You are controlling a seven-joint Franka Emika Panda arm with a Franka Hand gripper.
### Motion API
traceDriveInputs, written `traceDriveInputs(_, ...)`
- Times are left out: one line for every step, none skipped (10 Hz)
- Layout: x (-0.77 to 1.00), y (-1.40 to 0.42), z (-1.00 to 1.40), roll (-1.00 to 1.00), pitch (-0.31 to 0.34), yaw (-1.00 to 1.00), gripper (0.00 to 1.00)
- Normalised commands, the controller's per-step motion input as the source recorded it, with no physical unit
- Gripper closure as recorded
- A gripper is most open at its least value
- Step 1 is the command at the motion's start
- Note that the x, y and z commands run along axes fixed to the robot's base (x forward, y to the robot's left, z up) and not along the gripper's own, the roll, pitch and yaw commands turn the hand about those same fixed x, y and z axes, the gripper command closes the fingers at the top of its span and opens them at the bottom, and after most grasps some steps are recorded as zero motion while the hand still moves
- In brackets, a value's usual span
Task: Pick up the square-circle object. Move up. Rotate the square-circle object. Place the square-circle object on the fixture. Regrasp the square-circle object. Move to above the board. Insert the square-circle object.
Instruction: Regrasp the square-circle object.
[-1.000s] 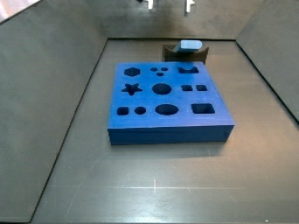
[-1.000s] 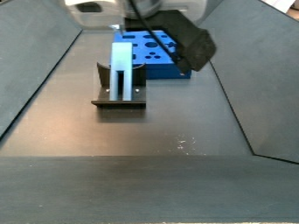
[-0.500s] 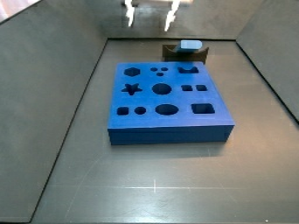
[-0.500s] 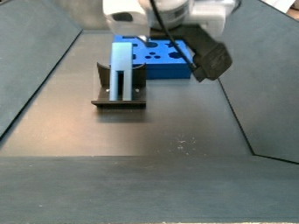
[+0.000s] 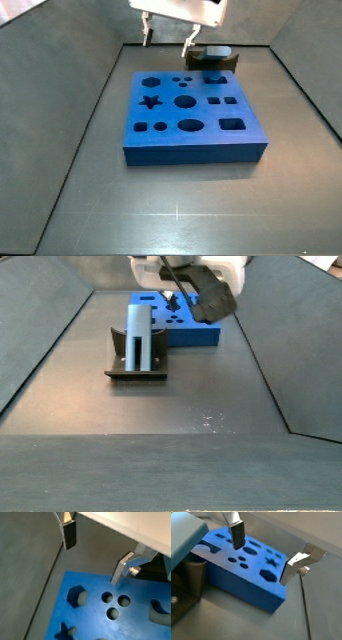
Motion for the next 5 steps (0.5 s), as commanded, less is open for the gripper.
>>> traceDriveInputs(-0.03, -0.03, 0.0, 1.0, -0.201, -0.96, 0.0)
traceDriveInputs(-0.04, -0.03, 0.01, 1.0, -0.225, -0.96, 0.0)
traceDriveInputs(-0.05, -0.02, 0.01, 1.0, -0.241, -0.97, 0.0)
traceDriveInputs(-0.05, -0.02, 0.01, 1.0, -0.258, -0.97, 0.0)
traceDriveInputs(-0.05, -0.01, 0.0, 1.0, -0.266, -0.98, 0.0)
